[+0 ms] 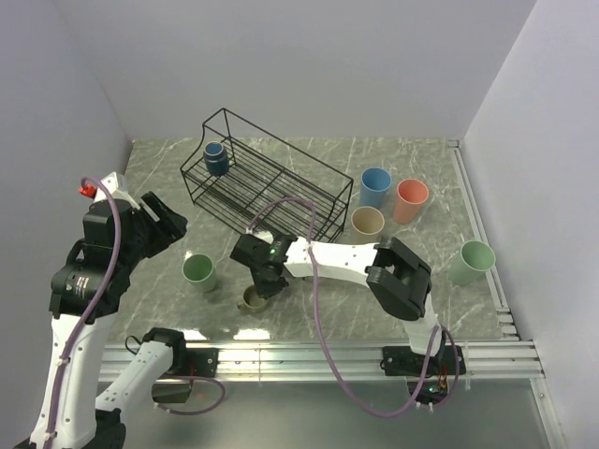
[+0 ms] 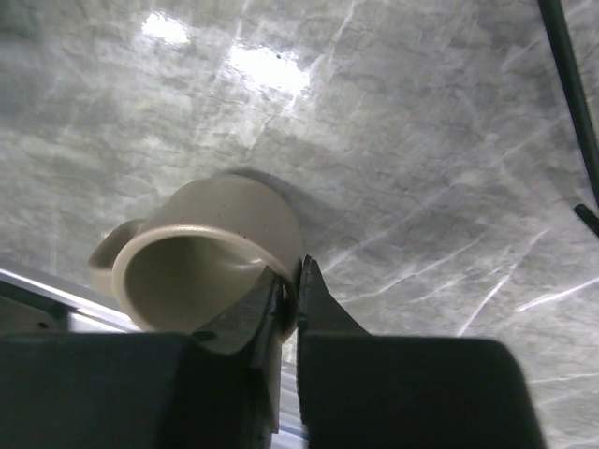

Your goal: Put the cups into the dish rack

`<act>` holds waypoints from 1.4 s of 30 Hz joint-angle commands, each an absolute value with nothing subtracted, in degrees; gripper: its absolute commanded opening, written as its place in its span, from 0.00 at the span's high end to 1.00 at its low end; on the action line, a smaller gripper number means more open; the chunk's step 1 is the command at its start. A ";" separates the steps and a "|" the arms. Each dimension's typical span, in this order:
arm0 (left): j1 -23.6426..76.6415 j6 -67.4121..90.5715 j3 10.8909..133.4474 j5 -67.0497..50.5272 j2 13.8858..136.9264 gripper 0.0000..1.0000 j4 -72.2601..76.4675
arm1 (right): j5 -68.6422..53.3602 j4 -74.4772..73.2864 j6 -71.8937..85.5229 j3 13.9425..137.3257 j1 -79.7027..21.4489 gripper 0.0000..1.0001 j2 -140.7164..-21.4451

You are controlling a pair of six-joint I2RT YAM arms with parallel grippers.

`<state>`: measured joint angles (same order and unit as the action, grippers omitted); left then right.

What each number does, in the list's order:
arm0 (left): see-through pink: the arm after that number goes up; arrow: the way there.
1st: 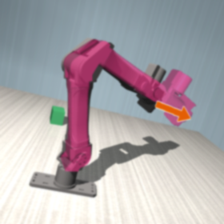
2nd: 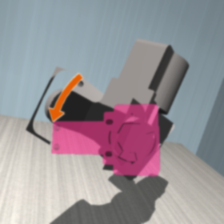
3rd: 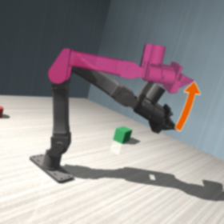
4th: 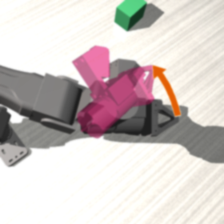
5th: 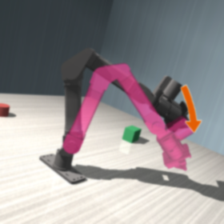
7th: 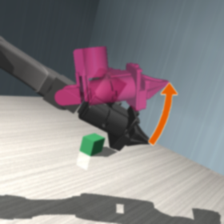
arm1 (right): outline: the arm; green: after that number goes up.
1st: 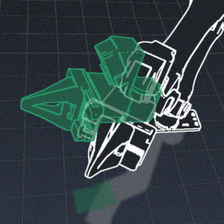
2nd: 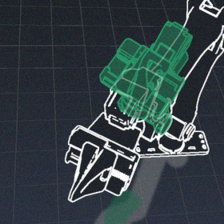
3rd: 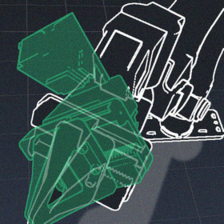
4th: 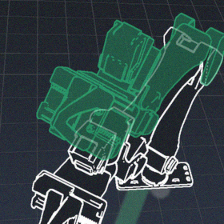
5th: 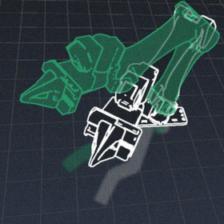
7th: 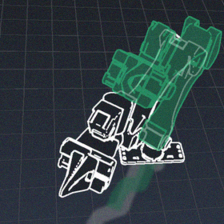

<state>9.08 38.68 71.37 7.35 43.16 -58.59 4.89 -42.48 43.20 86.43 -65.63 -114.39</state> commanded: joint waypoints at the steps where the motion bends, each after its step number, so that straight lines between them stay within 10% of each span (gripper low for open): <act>1: 9.14 39.11 73.39 5.81 42.36 0.26 -58.36 | 5.36 -42.28 42.37 88.94 -65.30 1.00 -114.44; 16: 9.14 37.87 94.04 -12.19 52.11 0.01 -56.53 | -2.70 -46.87 41.66 103.90 -52.68 1.00 -89.51; 23: 8.79 71.07 67.94 -46.63 50.37 0.01 6.56 | -30.74 -12.64 50.17 87.74 -40.27 1.00 -77.26; 27: 8.70 97.60 52.93 -47.38 52.55 0.01 42.42 | -34.80 -5.71 52.65 86.74 -39.20 1.00 -76.20; 42: 12.56 119.27 48.16 -44.02 61.96 0.00 68.66 | -35.60 -5.44 49.49 89.12 -39.02 1.00 -78.57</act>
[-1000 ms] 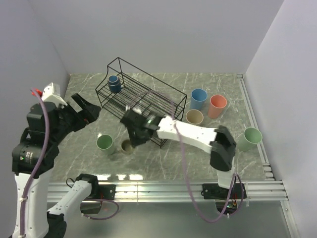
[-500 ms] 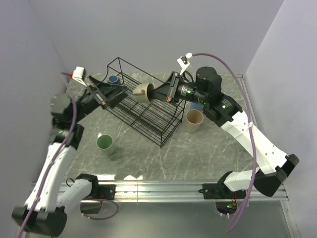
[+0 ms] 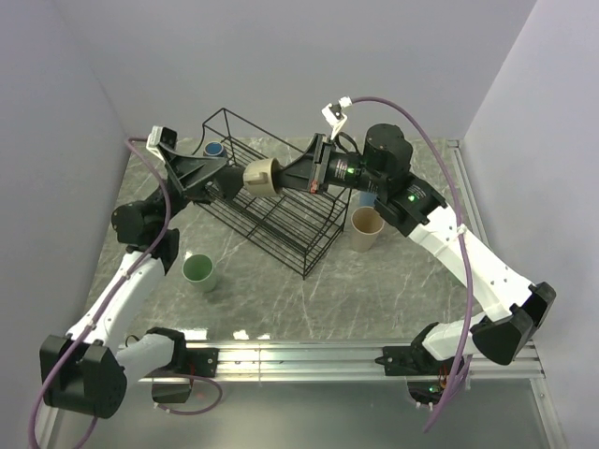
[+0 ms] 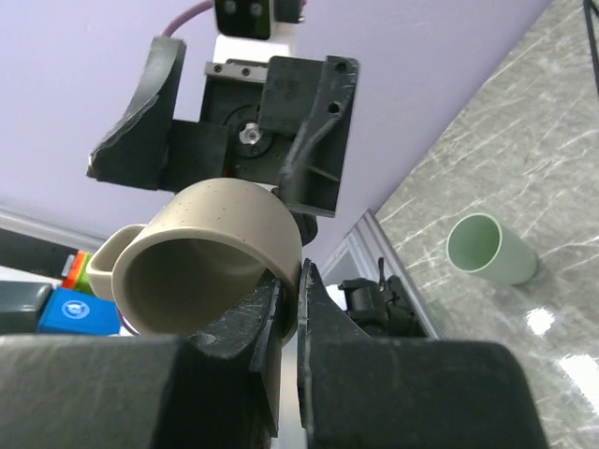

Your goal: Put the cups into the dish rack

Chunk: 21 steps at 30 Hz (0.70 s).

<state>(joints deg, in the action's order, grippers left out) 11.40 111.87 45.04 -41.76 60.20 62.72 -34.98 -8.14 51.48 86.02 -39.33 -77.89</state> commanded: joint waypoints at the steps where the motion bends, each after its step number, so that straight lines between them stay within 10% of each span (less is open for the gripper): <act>1: 13.00 117.09 48.95 -44.99 62.05 0.01 66.38 | -35.51 -6.23 48.44 89.56 -39.02 1.00 -78.66; 21: 16.52 110.13 52.38 -49.75 63.90 0.20 51.77 | -28.30 -17.40 34.89 96.95 -39.11 1.00 -81.39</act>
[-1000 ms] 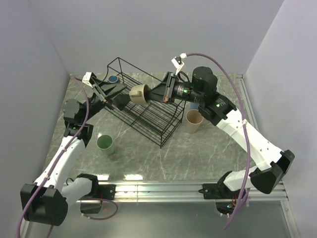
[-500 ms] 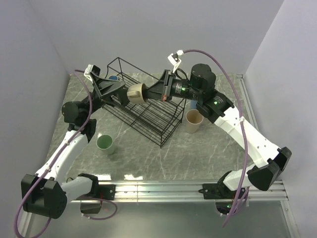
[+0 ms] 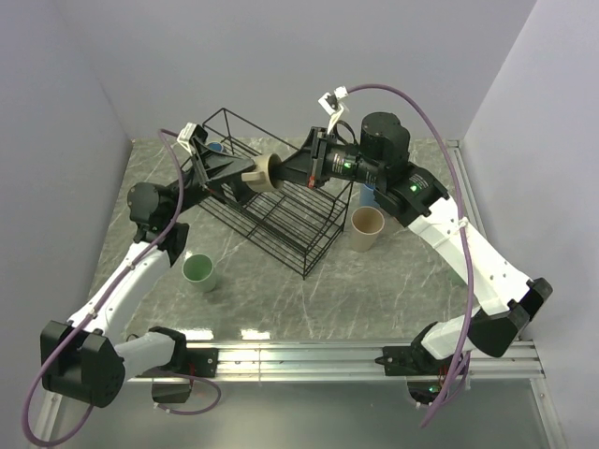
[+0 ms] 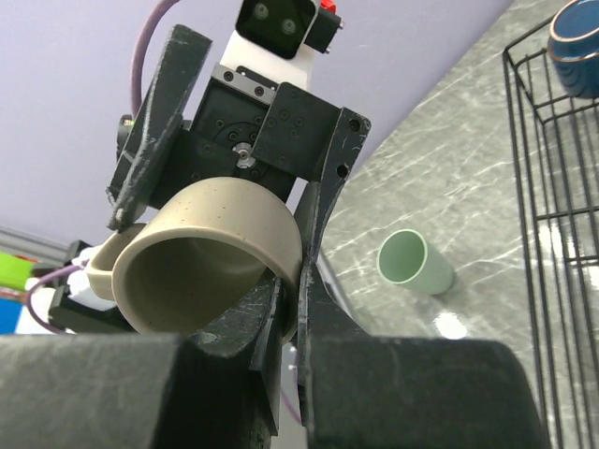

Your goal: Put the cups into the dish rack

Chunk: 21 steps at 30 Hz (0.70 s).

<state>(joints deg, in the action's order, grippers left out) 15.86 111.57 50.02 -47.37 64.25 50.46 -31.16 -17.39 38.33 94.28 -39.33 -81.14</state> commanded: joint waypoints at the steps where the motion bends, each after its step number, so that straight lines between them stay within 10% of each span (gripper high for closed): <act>1: 16.61 110.39 52.30 -49.75 64.16 0.21 51.85 | -28.21 -16.79 34.98 96.16 -39.11 1.00 -81.30; 10: 17.49 112.15 53.52 -50.36 66.27 0.46 55.89 | -22.60 -14.94 35.95 92.64 -39.11 1.00 -80.25; 21: 18.02 113.82 54.05 -52.21 66.89 0.18 58.36 | -19.43 -14.06 36.56 94.48 -39.11 1.00 -83.50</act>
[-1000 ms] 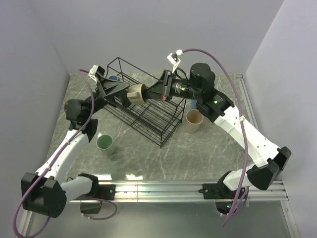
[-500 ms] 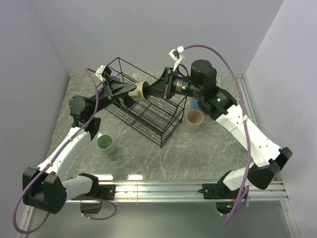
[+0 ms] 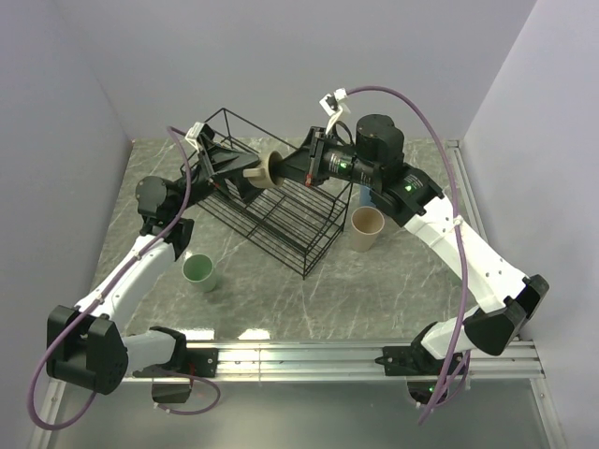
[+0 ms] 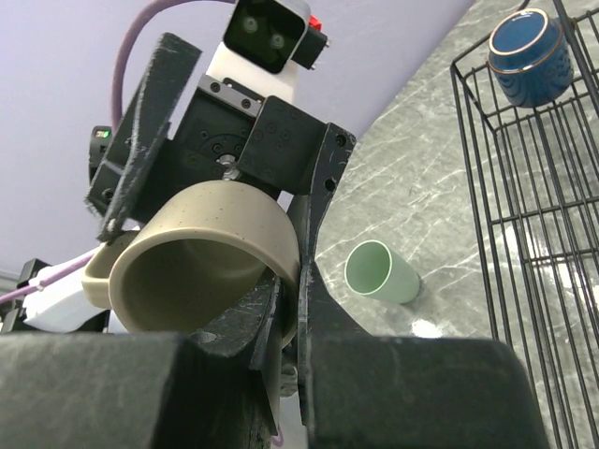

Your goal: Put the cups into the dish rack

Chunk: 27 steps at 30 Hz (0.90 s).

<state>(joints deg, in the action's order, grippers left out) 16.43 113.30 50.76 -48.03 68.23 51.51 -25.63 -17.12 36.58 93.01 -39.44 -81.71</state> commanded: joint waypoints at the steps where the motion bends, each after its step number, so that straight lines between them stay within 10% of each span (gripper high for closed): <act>1: 18.02 113.82 54.05 -52.56 66.97 0.18 58.45 | -19.25 -13.89 36.48 94.31 -39.11 1.00 -83.41; 4: 18.02 113.73 53.97 -52.65 66.88 0.24 58.10 | -19.07 -13.80 36.30 94.04 -39.11 1.00 -83.93; 14: 18.02 111.01 53.96 -53.52 66.18 0.92 54.50 | -15.48 -15.20 36.74 93.69 -39.02 1.00 -84.72; 19: 17.84 103.55 55.36 -54.14 64.95 0.99 43.37 | -11.87 -19.94 36.48 95.10 -38.85 0.55 -84.55; 27: 17.40 88.52 60.91 -54.49 64.95 0.99 23.30 | -0.10 -26.01 33.14 93.17 -37.71 0.49 -77.88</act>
